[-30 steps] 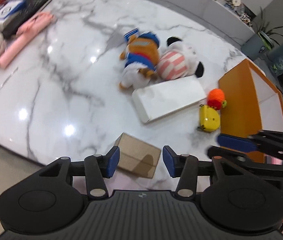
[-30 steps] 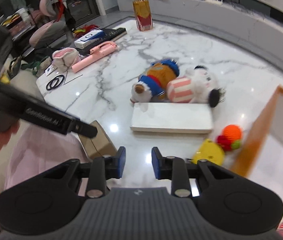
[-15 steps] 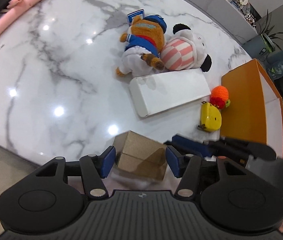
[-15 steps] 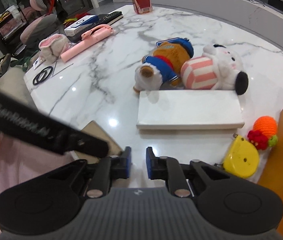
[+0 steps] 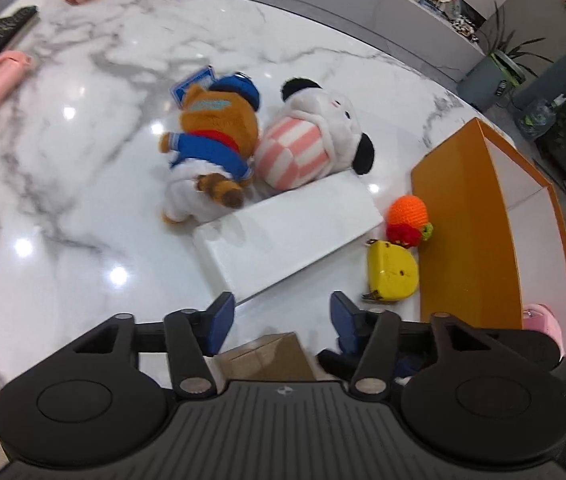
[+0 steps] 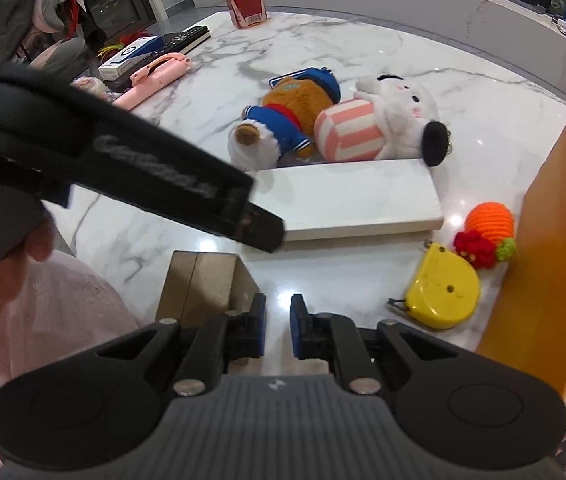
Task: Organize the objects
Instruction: 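Move the left tool to the small brown cardboard box and grasp it, then grasp the yellow tape measure with the right tool while the left tool lifts the brown box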
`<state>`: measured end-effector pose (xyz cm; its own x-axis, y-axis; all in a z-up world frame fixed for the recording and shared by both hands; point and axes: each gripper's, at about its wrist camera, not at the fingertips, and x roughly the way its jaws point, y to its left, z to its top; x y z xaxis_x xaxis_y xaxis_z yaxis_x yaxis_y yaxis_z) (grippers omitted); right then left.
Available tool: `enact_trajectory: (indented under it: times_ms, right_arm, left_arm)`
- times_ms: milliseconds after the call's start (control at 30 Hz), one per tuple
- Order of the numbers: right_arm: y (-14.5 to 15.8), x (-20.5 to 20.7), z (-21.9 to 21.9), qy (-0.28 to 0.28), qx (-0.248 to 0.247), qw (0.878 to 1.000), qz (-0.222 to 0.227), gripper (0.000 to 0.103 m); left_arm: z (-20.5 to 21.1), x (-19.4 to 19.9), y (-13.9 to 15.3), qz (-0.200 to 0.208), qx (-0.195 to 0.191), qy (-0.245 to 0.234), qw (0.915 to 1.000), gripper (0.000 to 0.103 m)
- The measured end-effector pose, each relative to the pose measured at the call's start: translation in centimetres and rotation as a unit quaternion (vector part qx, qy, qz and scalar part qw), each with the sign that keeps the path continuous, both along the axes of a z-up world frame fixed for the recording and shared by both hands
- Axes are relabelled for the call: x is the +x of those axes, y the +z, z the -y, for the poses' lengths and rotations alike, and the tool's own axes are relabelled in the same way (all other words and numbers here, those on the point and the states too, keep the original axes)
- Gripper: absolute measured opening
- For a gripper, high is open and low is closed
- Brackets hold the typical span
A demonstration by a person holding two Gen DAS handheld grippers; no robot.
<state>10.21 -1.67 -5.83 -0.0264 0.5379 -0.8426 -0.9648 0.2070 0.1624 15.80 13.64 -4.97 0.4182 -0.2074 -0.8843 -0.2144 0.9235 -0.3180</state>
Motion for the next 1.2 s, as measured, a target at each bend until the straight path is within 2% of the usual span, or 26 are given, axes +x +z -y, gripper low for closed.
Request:
enact_trajectory:
  times_ms: [100, 300, 433, 533, 600, 633, 667, 967, 1200]
  right_arm:
    - [0.2, 0.1, 0.2, 0.004, -0.007, 1.0, -0.004, 0.014]
    - [-0.1, -0.4, 1.1, 0.005, -0.019, 1.0, 0.013, 0.014]
    - [-0.4, -0.5, 1.6, 0.011, -0.021, 1.0, 0.001, 0.015]
    - [-0.4, -0.8, 2.0, 0.015, -0.019, 1.0, -0.003, 0.021]
    - [-0.6, -0.9, 2.0, 0.016, -0.018, 1.0, -0.018, 0.021]
    - [-0.6, -1.0, 2.0, 0.018, -0.019, 0.999, -0.024, 0.021]
    - [-0.6, -1.2, 2.0, 0.019, -0.02, 0.999, -0.024, 0.023]
    - [1.3, -0.5, 1.6, 0.056, -0.042, 0.997, 0.036, 0.042]
    - [2.2, 3.2, -0.8, 0.077, -0.103, 0.991, 0.045, 0.05]
  left_arm:
    - [0.0, -1.1, 0.3, -0.014, 0.013, 0.006, 0.9998, 0.071]
    - [0.5, -2.2, -1.2, -0.049, -0.013, 0.006, 0.9987, 0.072]
    - [0.9, -2.3, -2.0, -0.054, -0.028, 0.017, 0.998, 0.07]
    - [1.5, -2.3, -2.2, -0.052, -0.018, 0.017, 0.9984, 0.069]
    - [1.7, -2.2, -2.2, -0.05, -0.005, 0.015, 0.9986, 0.063]
    - [1.9, -2.2, -2.1, -0.048, 0.002, 0.013, 0.9988, 0.057]
    - [2.0, -2.1, -2.1, -0.045, 0.009, 0.011, 0.9989, 0.056]
    - [2.3, -1.4, -1.5, -0.019, 0.04, -0.022, 0.9988, 0.055]
    - [1.9, -0.2, -0.5, -0.001, 0.017, -0.035, 0.9992, 0.055]
